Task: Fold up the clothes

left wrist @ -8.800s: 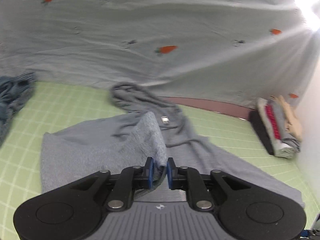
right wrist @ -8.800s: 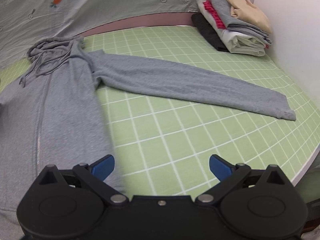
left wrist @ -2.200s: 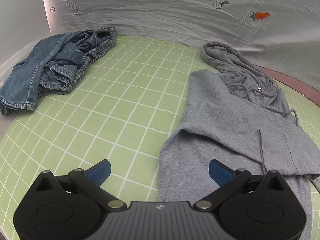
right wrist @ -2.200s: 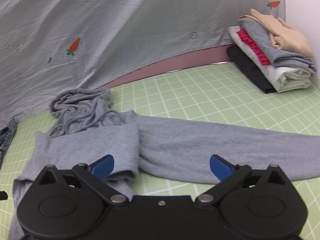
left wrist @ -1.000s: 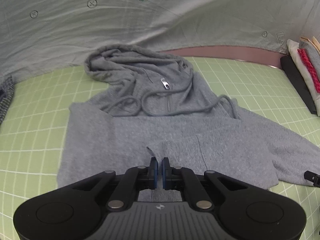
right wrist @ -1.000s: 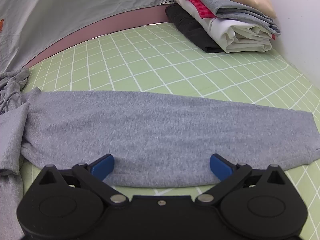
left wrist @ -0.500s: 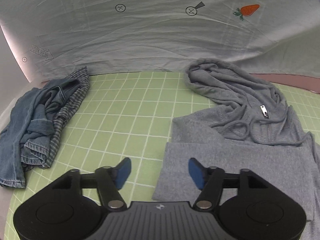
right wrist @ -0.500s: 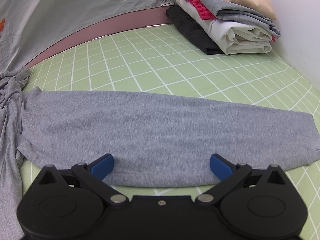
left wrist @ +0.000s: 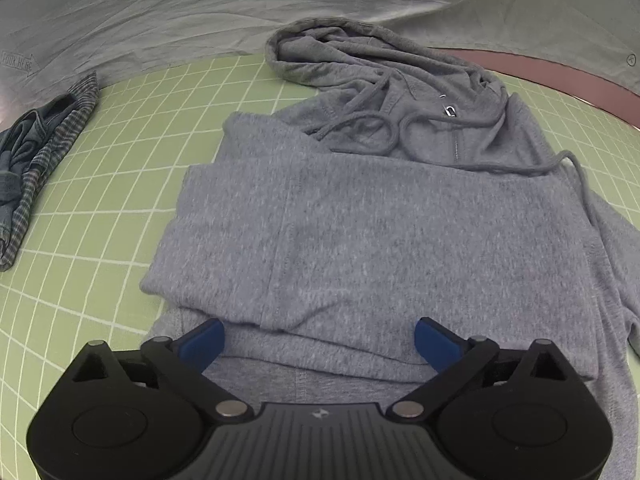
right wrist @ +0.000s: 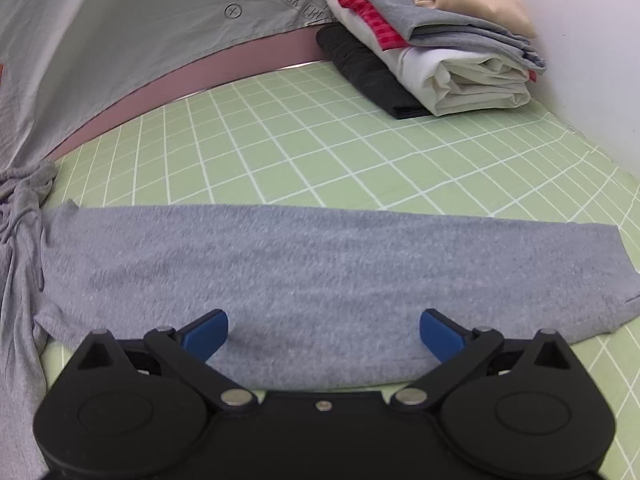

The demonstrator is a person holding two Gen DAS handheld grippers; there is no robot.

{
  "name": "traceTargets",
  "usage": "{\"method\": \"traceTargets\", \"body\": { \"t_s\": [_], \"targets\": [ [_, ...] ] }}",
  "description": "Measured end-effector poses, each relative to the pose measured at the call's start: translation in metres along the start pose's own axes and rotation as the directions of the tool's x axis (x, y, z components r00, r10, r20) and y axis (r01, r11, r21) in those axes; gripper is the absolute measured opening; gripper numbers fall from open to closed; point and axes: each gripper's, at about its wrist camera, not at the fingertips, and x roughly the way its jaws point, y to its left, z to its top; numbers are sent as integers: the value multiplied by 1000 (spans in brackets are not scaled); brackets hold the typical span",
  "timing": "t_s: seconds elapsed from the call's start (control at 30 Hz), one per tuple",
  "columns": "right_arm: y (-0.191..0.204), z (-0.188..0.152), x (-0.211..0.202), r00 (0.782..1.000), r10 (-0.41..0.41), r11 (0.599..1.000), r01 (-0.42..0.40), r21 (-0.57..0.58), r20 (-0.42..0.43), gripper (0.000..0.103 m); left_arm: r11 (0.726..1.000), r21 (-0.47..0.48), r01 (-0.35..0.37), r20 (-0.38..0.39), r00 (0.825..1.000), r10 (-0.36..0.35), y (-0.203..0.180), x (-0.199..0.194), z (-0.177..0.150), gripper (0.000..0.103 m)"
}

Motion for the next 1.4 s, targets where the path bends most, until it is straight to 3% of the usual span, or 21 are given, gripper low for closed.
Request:
{"method": "traceTargets", "body": {
  "t_s": [0.1, 0.57, 0.77, 0.87, 1.1, 1.13, 1.23, 1.3, 1.4],
  "targets": [
    [-23, 7, 3, 999, -28, 999, 28, 47, 14, 103, 998, -59, 24, -19, 999, -25, 8, 3, 2, 103],
    [-151, 37, 31, 973, -228, 970, 223, 93, 43, 103, 997, -72, 12, -20, 1000, -14, 5, 3, 4, 103],
    [-200, 34, 31, 966, -257, 951, 246, 185, 38, 103, 995, -96, -3, -30, 1000, 0, 2, 4, 5, 103],
    [-216, 30, 30, 968, -247, 944, 234, 232, 32, 103, 993, -114, -6, -32, 999, 2, 3, 4, 4, 103],
    [-209, 25, 28, 961, -273, 931, 253, 262, 42, 101, 990, -140, -6, -39, 999, 0, 5, 4, 3, 103],
    [-207, 25, 26, 960, -275, 930, 253, 266, 47, 98, 990, -144, -8, -45, 999, 1, 5, 4, 4, 103],
    [-201, 25, 19, 964, -255, 940, 229, 253, 74, 64, 987, -157, -30, -54, 998, 21, 5, 0, 6, 103],
    [-199, 27, 14, 973, -218, 948, 194, 252, 70, 15, 987, -152, -46, -27, 999, 43, 5, -8, 6, 103],
    [-185, 28, 6, 980, -194, 957, 179, 228, 46, 15, 990, -140, -30, 20, 999, 33, 10, -27, 2, 103]
  ]
}}
